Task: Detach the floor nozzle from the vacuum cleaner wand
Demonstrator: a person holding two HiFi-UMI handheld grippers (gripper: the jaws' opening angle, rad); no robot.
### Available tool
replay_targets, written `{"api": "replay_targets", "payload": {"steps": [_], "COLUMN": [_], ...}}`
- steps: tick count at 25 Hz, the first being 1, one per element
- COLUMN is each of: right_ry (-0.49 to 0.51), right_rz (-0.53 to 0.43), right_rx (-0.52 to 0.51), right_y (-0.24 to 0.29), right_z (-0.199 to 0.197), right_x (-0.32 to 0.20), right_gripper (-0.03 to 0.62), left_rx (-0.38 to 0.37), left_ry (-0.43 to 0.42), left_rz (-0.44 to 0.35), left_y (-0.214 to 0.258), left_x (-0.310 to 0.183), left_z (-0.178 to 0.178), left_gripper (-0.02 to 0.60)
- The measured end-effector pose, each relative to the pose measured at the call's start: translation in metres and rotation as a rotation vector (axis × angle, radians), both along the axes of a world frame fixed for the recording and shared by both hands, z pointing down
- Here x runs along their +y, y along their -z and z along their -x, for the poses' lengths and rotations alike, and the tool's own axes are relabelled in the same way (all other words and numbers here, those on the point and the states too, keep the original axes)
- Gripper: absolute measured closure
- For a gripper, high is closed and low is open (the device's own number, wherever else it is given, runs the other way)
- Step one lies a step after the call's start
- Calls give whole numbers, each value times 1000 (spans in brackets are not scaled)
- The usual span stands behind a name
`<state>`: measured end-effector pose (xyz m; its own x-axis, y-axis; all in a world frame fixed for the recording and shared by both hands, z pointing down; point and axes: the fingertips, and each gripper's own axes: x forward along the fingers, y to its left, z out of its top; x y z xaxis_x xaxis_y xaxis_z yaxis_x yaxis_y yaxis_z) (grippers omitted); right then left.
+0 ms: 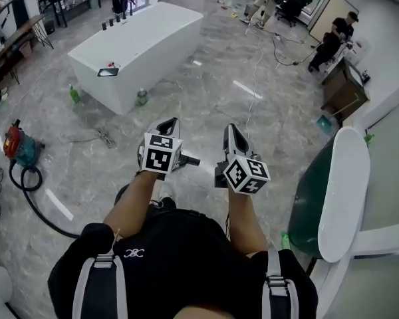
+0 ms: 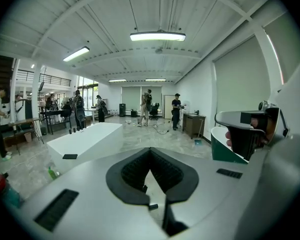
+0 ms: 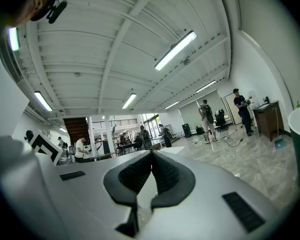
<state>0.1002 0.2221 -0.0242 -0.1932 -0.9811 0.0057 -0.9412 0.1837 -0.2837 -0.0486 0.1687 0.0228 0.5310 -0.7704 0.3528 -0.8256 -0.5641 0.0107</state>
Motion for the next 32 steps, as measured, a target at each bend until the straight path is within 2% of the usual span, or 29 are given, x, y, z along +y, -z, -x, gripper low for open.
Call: {"api": "replay_targets", "payload": {"steps": [7,12,23,26,29,32], "right_ry": [-17,-26,-15,3,22,58], "right_rz": [-26,-15,141,186,246,291], "right_rx": [26,50,-6,-16,-38,-30], "right_y": [33,26,-38,-59,-87,-116], "right_z": [-7,-8,-12,-14,-17,-7], "right_x": [-116,-183,-258,-276,-297,-321], "right_gripper": [579,579,579,579,579,579], "left_rx": [0,-76,-118,-146,-171,-240], "left_ry": [-88,-116,-111,-93,-114,-136], "left_rz": [-19,-40,127,185,258,327], "left_y": [22,1,-65,-94,-128,-173], "left_x": [-109,-175,-245,-262,-270,-266], "left_z": [-27,-31,-29,-22,-24,-18], "left_gripper": [571,571,571,571,571,571]}}
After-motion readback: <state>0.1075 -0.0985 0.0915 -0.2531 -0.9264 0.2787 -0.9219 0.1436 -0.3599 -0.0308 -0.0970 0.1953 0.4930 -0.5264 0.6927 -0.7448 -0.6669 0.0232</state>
